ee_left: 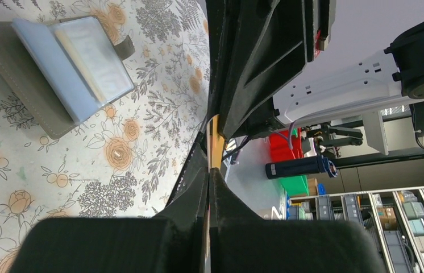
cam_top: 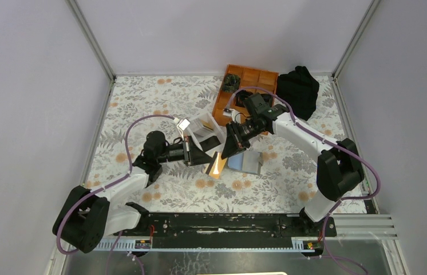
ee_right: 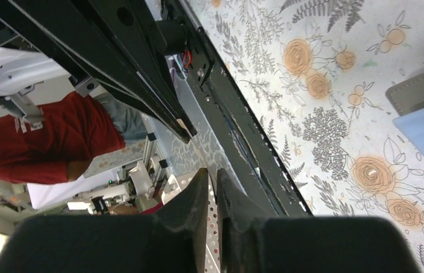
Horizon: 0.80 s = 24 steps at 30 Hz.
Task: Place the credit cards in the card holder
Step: Pick up the credit card from the storage box.
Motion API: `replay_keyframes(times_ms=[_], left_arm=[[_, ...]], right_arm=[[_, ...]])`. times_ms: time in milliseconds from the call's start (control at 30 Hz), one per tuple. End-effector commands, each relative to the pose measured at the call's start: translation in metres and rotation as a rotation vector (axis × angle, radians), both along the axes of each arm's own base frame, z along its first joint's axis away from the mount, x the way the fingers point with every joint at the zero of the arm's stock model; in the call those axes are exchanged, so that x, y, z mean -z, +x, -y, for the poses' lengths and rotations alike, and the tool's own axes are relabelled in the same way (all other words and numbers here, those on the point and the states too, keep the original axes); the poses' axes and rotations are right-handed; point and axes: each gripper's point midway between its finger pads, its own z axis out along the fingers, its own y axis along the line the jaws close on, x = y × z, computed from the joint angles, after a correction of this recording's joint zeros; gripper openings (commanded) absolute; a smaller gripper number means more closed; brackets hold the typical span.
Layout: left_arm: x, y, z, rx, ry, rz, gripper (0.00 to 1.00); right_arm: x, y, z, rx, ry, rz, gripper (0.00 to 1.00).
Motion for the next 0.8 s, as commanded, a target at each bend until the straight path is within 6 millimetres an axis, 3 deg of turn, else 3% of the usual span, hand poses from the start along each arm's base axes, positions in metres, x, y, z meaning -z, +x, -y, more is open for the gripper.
replay_keyframes(times_ms=[0,267,567,767], left_arm=[[-0.01,-0.005,0.007,0.025,-0.007,0.054,0.0],[0.001,0.03,0.005,-0.136,0.085,0.061,0.0],[0.016,0.061,0.009,-0.273,0.173,0.048,0.0],[0.029,0.073,0.031,-0.322,0.237,0.029,0.0]], right_arm=[[-0.014,0.036,-0.013,0.046,0.031,0.197,0.21],[-0.013,0.052,0.005,0.167,-0.069,0.292,0.42],[-0.002,0.074,0.028,0.331,-0.213,0.38,0.5],[0.013,0.09,0.064,0.528,-0.381,0.445,0.5]])
